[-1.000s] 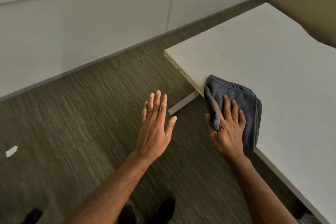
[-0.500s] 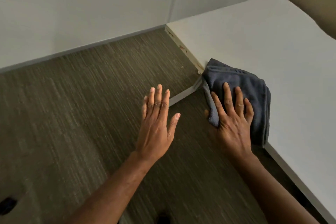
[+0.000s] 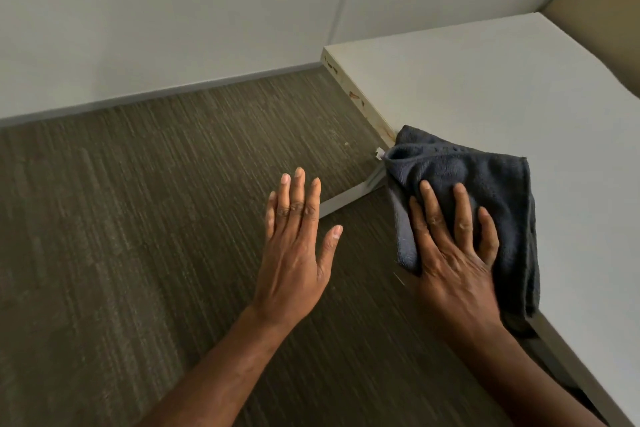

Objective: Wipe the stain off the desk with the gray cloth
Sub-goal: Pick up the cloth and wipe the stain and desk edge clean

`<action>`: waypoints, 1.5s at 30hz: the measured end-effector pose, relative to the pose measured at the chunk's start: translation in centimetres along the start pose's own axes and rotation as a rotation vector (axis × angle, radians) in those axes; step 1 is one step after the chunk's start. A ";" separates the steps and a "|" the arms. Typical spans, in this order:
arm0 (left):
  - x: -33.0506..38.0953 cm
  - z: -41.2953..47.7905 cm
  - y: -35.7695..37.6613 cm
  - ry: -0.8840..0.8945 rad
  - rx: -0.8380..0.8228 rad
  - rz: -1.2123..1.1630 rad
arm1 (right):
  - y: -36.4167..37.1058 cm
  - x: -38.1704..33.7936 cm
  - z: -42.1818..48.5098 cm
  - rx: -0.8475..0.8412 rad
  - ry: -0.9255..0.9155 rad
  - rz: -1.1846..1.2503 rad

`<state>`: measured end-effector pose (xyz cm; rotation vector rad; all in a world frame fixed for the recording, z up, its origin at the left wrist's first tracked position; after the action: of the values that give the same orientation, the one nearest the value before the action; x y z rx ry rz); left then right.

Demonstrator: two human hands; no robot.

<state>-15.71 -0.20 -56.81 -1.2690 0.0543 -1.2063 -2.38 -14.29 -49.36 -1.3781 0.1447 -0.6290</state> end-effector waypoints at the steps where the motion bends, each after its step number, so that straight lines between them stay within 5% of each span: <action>1: -0.1 0.2 0.1 0.001 0.007 0.003 | 0.0 -0.1 0.0 0.004 -0.006 -0.002; 45: -6.0 11.6 1.1 0.172 0.134 0.112 | 1.6 -6.6 13.6 -0.035 -0.109 -0.161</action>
<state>-10.39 11.81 -56.56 -1.0306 0.1656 -1.1997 -1.24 0.87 -49.72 -1.4638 -0.0435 -0.6856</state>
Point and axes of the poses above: each hand's wrist, its own z-axis towards the middle knuckle, its own y-axis out of the palm, x = y × z, the point moved 7 cm from there along z, towards the middle knuckle, and after that the axes turned 1 degree about z, right-handed, at the moved point
